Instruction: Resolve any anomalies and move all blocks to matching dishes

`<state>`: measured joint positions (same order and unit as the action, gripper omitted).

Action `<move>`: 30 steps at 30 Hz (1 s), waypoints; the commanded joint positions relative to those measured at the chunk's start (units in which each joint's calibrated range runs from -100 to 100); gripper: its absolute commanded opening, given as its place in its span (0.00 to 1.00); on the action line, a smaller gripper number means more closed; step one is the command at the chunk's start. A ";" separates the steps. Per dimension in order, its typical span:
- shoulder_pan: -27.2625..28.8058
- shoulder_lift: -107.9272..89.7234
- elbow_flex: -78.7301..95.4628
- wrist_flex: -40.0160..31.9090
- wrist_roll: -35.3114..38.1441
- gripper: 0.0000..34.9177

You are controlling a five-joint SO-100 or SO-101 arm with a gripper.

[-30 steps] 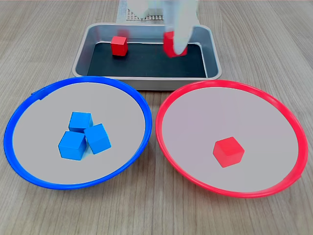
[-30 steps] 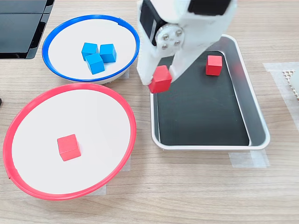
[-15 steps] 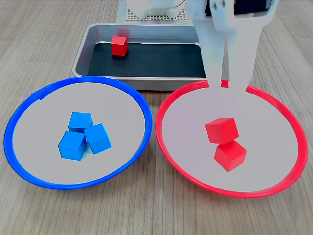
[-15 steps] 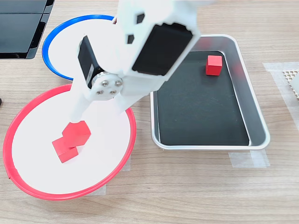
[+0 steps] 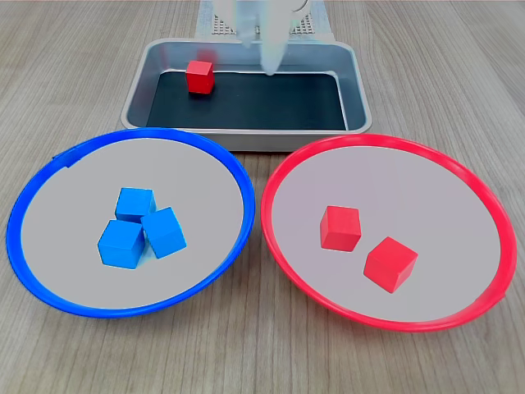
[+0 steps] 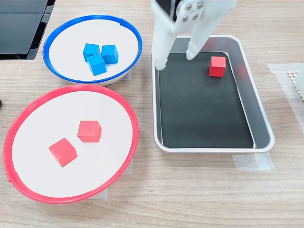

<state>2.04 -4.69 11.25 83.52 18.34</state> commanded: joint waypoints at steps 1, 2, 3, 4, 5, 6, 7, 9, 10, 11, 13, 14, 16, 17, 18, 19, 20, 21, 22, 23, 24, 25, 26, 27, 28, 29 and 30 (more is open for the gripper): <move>11.09 -10.36 15.74 -3.33 10.06 0.50; 12.88 -11.81 19.02 -4.98 11.82 0.50; 14.48 -13.09 22.02 -6.55 13.28 0.50; 16.36 -14.88 26.12 -8.70 15.29 0.51; 17.87 -16.08 29.21 -10.43 16.70 0.51; 19.09 -17.36 32.03 -11.92 17.83 0.51; 20.32 -18.64 34.67 -13.32 19.10 0.53; 21.26 -20.68 39.13 -16.05 20.37 0.59; 21.26 -21.54 40.68 -16.71 20.95 0.63; 21.07 -22.13 42.23 -17.20 21.88 0.68; 20.60 -22.30 43.32 -17.37 23.30 0.69; 20.22 -22.30 43.78 -17.61 23.98 0.68; 20.04 -22.30 44.32 -17.78 25.89 0.68; 20.04 -22.30 44.51 -17.86 26.96 0.67; 20.13 -22.30 44.69 -17.94 27.99 0.66; 20.60 -22.30 44.78 -18.19 29.21 0.67; 20.98 -22.30 44.96 -18.52 30.18 0.68; 21.45 -22.30 45.23 -19.02 31.26 0.67; 22.29 -22.22 45.69 -20.17 32.82 0.67; 22.58 -22.13 45.87 -20.75 33.50 0.66; 23.80 -21.62 46.05 -22.24 35.51 0.64; 24.74 -21.03 46.05 -23.47 36.73 0.64; 25.21 -20.68 46.05 -24.30 37.36 0.62; 25.49 -20.26 46.14 -25.29 37.85 0.61; 25.68 -19.83 46.33 -26.20 38.05 0.60; 25.68 -19.49 46.33 -26.94 38.19 0.57; 25.49 -19.15 46.33 -27.35 38.14 0.53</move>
<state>27.17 -24.55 57.62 58.32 55.85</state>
